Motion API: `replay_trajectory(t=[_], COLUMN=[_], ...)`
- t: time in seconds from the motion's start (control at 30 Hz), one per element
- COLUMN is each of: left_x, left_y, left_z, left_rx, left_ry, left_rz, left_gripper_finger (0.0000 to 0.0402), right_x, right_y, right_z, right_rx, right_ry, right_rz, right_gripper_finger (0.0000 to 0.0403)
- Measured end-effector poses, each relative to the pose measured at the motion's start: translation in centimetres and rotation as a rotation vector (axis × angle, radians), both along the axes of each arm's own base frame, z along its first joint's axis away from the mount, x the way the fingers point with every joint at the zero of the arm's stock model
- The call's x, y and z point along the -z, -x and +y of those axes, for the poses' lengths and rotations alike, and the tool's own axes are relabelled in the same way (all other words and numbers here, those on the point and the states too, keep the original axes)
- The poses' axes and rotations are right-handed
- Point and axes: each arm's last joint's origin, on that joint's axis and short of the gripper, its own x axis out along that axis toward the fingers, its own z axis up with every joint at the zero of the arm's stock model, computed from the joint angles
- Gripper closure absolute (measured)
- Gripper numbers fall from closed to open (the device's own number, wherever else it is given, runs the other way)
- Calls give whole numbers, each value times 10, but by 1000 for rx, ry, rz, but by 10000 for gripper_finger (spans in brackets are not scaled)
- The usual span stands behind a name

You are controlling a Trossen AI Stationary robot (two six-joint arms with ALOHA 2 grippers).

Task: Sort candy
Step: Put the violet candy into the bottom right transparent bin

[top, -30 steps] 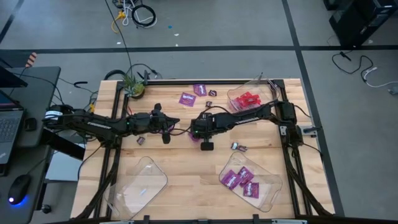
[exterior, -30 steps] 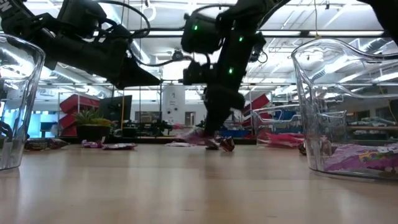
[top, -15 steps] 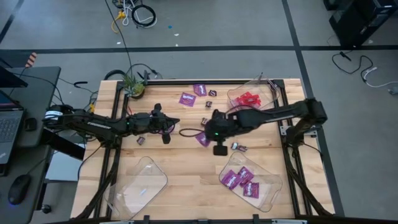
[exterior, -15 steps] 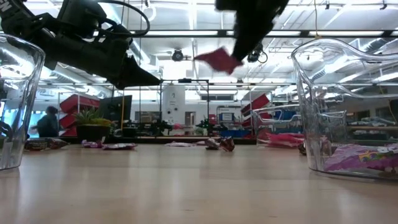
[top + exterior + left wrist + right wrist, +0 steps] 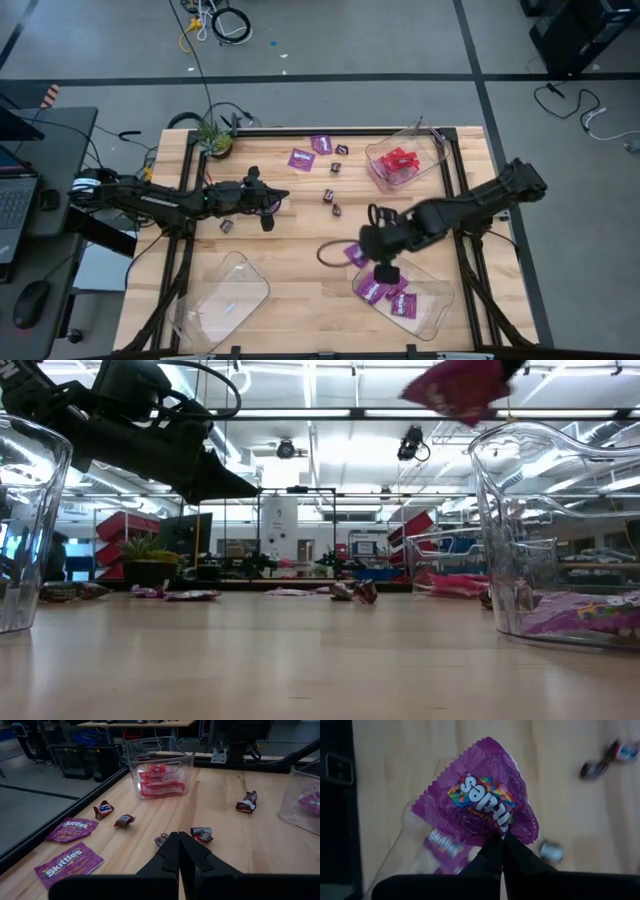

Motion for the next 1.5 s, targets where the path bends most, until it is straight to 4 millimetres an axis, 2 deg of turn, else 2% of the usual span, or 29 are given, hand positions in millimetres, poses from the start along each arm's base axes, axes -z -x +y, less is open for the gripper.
replay_trajectory(t=[0.2, 0.4, 0.6, 0.77, 0.97, 1.07, 1.2, 1.33, 1.5], left_x=[0, 0, -1, -1, -1, -1, -1, -1, -1], left_y=[0, 0, 0, 0, 0, 0, 0, 0, 0], left_z=[0, 0, 0, 0, 0, 0, 0, 0, 0], left_rx=[0, 0, 0, 0, 1, 1, 1, 1, 1], left_ry=[0, -1, -2, -3, -8, -8, -8, -8, -8], left_rz=[0, -4, -10, -10, -7, -7, -7, -7, -6], left_gripper_finger=[399, 399, 399, 399, 399, 399, 399, 399, 399], right_x=[8, 34, 65, 88, 104, 105, 99, 87, 60], right_y=[19, 36, 47, 48, 48, 46, 44, 41, 40], right_z=[26, 43, 42, 38, 30, 29, 30, 32, 30], right_rx=[44, 79, 74, 44, 96, 122, 137, 156, 194], right_ry=[-18, -19, -27, -70, -64, -101, -150, -164, -140], right_rz=[79, 157, 269, 291, 289, 304, 318, 317, 353], right_gripper_finger=[403, 403, 403, 403, 401, 390, 355, 303, 237])
